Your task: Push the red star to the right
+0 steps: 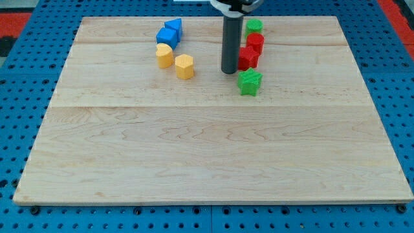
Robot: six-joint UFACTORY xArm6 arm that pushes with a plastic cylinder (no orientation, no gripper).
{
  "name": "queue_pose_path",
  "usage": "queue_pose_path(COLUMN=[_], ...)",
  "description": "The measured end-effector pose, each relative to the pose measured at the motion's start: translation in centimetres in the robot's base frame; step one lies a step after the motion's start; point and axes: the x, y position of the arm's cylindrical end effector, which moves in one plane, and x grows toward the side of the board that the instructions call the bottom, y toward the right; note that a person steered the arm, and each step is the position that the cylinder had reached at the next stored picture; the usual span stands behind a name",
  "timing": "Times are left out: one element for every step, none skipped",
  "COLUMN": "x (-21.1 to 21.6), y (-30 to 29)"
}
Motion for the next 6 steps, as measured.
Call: queue_pose_path(x=[-3.0,-4.4,-4.4,-3.6,-3.1,-3.1], y=[-0.1,0.8,1.4,3.4,5.4,5.0])
